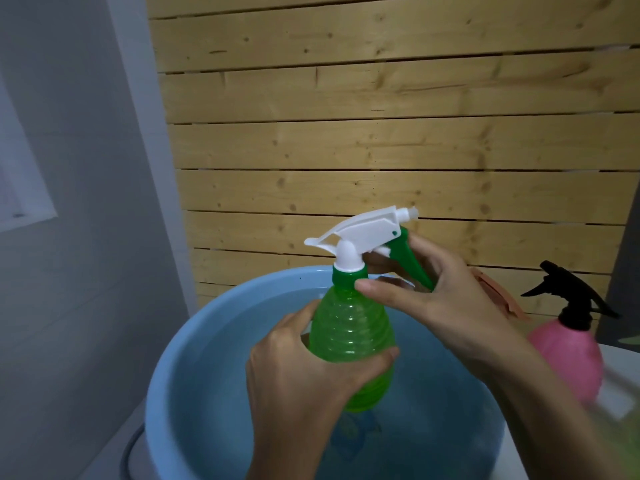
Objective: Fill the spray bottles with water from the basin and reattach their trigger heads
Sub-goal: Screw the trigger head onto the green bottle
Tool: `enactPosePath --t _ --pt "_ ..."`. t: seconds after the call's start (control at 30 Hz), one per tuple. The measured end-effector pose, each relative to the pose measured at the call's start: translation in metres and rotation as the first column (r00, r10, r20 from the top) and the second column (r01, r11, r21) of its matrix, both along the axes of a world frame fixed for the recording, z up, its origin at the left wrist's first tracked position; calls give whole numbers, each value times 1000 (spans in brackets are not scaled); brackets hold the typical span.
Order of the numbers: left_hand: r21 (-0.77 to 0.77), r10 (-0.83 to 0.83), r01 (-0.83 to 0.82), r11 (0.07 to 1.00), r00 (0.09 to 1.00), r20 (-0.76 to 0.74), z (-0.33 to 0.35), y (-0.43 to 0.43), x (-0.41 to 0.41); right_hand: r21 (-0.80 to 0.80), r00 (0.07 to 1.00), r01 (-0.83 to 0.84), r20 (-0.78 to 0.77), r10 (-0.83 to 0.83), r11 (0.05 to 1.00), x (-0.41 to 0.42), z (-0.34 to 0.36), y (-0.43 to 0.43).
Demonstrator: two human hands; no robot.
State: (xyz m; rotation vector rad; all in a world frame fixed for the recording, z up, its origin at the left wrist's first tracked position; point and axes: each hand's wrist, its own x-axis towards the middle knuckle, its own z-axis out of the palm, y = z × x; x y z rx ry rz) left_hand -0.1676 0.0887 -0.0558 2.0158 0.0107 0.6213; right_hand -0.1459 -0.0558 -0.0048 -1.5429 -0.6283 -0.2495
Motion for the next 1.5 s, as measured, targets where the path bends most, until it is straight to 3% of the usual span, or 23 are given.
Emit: enactPosePath --t 0.4,0.6,0.77,0.93,1.03,1.17,1.27,1.4,1.5 --pt "27 -1 1 1000 1000 -1 0 0 -1 78 980 198 3 -199 977 10 -22 16" --pt "26 16 -16 1000 1000 5 0 2 -1 70 993 117 -18 -116 991 9 -24 17" --pt "35 19 -19 999 1000 4 -1 2 -1 152 998 39 -49 -32 988 10 -25 14" --pt "50 13 -11 999 999 -35 2 -1 -4 150 995 103 0 -104 983 17 -29 15" --pt "88 14 -11 996 999 -37 5 -3 -5 124 993 102 -66 -94 987 15 -32 18" --pt "96 2 1 995 1000 -30 6 -2 -6 23 967 204 -158 -198 979 17 -35 18" --pt "97 3 -2 995 1000 -11 3 -1 -5 -2 977 155 -151 -153 988 16 -35 17" --pt "75 10 -9 997 1000 -15 1 0 -3 64 992 -55 -110 62 996 9 -29 11" --pt "68 21 -19 998 999 -25 2 0 -3 94 994 -62 -84 70 994 9 -29 13"
